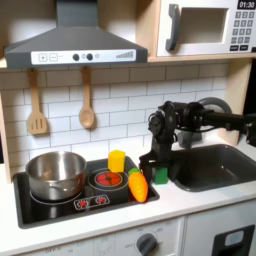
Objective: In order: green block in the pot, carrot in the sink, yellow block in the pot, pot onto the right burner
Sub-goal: 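Put the green block in the pot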
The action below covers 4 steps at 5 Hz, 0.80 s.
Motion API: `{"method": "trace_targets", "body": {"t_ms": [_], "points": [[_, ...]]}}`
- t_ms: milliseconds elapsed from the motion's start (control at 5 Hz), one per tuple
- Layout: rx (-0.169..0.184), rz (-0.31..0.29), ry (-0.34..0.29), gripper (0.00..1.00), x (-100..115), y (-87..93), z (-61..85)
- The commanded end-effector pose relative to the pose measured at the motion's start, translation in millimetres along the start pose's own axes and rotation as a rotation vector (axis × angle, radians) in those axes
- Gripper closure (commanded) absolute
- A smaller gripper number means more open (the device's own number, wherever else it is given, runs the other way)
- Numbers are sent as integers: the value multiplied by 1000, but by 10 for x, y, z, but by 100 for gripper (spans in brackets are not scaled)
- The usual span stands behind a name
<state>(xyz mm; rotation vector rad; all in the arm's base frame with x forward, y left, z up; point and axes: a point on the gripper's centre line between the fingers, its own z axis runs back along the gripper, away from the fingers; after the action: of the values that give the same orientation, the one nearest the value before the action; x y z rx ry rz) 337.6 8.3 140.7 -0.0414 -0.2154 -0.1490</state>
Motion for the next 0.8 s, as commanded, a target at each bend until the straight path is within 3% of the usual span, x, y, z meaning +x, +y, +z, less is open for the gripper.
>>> {"method": "trace_targets", "body": {"t_ms": [0,200,400,600], "points": [[-32,-15,-8,0,79,-39,-86],[-35,-12,-18,0,128,-11,-82],[-42,-1,-18,100,135,-9,-90],[-40,-12,-17,100,116,-32,-97]]}}
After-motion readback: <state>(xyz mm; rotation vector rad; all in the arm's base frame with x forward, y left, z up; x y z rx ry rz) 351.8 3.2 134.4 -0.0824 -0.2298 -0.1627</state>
